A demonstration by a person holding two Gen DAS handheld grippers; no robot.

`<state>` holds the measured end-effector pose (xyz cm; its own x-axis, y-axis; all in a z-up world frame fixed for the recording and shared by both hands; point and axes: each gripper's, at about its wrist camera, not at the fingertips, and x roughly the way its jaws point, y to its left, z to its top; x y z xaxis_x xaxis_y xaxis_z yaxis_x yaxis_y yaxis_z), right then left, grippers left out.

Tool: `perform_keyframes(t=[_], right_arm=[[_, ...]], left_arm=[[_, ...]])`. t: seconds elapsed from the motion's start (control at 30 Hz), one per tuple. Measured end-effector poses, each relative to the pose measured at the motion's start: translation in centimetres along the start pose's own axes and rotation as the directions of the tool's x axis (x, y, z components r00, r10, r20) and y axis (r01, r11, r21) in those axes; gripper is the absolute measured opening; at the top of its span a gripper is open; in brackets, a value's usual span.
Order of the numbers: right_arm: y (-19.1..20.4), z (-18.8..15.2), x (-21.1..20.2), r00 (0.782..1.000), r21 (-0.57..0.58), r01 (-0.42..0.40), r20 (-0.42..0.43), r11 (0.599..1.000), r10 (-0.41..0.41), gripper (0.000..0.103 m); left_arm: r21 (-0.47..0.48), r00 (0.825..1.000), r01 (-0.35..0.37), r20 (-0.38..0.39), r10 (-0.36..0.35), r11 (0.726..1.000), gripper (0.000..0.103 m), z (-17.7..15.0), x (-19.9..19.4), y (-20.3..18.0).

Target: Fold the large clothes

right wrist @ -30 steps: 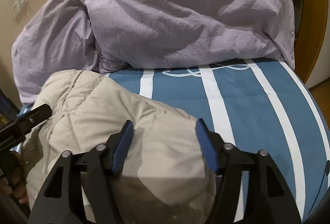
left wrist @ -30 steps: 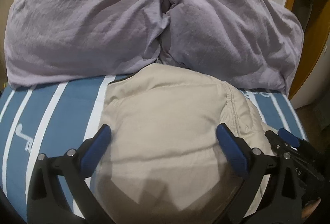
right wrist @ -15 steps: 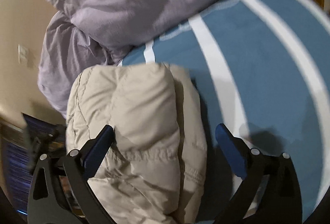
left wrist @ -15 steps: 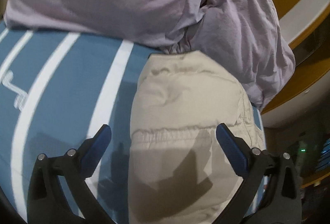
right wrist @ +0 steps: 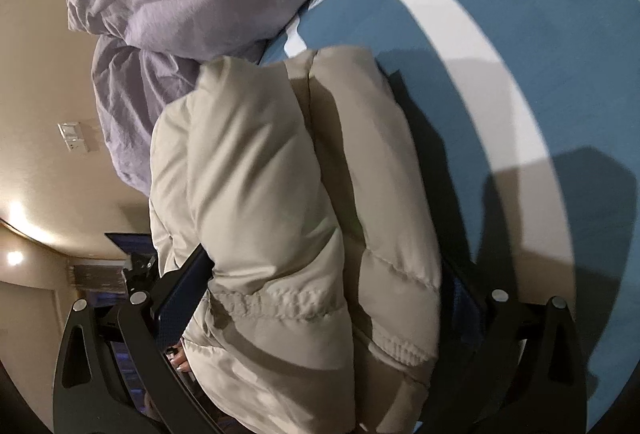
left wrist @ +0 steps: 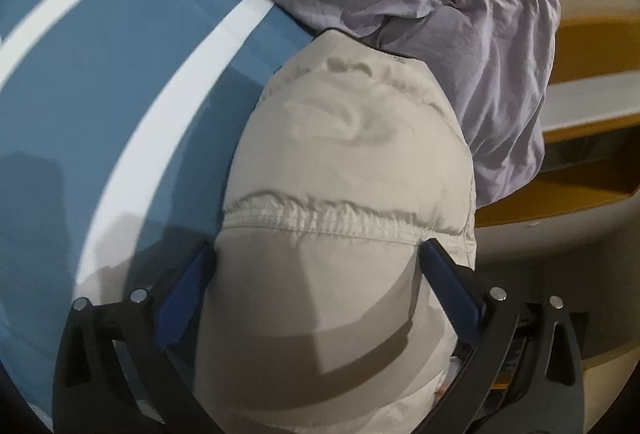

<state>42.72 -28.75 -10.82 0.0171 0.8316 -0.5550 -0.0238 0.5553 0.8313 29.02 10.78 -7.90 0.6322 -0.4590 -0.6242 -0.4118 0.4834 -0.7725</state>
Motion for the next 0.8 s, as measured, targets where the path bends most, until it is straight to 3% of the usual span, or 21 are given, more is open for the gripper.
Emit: perform_keyframes(t=[0.33,0.6,0.8], right_arm=[[1.1,0.1,1.5,0.997,-0.054,-0.070,-0.033,0.996,0.068,0.102],[1.6,0.1,1.6,0.986,-0.043,-0.167,-0.028,0.985,0.166,0.077],[4.1,0.7,3.5,0.978,-0.058,-0.207,-0.032,0.977,0.206,0.075]], left_arm=[[-0.057,0.998,0.069,0.003,-0.069,0.996,0.097,0.4,-0.3,0.4],[-0.058,0.995,0.102,-0.001,-0.102,0.993,0.083,1.0,-1.7,0.1],[-0.039,0.994,0.106,0.044,-0.104,0.994,0.082,3.0,-3.4,-0.2]])
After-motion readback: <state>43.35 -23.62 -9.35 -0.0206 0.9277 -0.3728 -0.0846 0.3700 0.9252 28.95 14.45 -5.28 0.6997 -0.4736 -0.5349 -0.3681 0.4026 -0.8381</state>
